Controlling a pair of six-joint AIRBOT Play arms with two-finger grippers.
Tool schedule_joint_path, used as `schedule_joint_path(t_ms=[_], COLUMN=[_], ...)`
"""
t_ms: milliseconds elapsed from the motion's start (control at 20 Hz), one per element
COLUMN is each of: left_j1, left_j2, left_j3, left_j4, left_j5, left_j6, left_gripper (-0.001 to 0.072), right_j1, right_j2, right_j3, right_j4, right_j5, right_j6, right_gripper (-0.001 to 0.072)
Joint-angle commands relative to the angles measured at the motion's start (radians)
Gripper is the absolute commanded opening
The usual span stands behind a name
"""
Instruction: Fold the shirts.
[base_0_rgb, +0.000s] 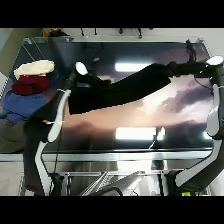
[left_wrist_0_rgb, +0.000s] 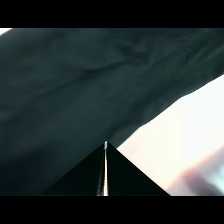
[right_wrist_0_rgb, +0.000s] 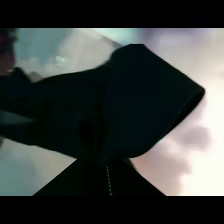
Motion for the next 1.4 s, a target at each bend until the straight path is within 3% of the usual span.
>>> schedule_joint_path(t_ms=[0,150,300,500,650,750,1000,1200,1250,1350], left_j1=[-0.129,-0.221,-0.262,-0.153,0.031,0.164,0.472,0.625,0.646,0.668], left_j2=[-0.117,-0.179,-0.184,-0.051,0.160,0.314,0.639,0.768,0.785,0.800], left_j3=[0.002,0.002,0.002,0.002,0.002,0.002,0.002,0.001,0.001,0.001], left_j4=[-0.171,-0.214,-0.220,-0.290,-0.372,-0.435,-0.493,-0.492,-0.492,-0.491], left_j5=[0.220,0.404,0.427,0.188,-0.079,-0.183,-0.249,-0.316,-0.339,-0.369], left_j6=[-0.009,-0.013,-0.019,0.047,0.122,0.134,0.160,0.180,0.191,0.195], left_gripper=[0.0013,0.0013,0.0014,0.0013,0.0013,0.0013,0.0014,0.0014,0.0013,0.0014], right_j1=[0.005,0.026,0.045,0.097,0.180,0.258,0.500,0.727,0.776,0.832], right_j2=[0.110,0.172,0.184,0.167,0.153,0.142,0.040,-0.132,-0.179,-0.259], right_j3=[0.014,0.014,0.014,0.014,0.014,0.014,0.014,0.014,0.014,0.014], right_j4=[0.092,0.119,0.112,0.046,0.035,0.035,0.035,0.036,0.035,0.038], right_j5=[0.097,0.122,0.125,0.126,0.100,0.032,-0.190,-0.388,-0.448,-0.541], right_j6=[0.078,0.108,0.135,0.146,0.145,0.145,0.145,0.100,0.071,0.070], right_gripper=[0.0025,0.0025,0.0025,0.0025,0.0025,0.0025,0.0026,0.0025,0.0047,0.0548])
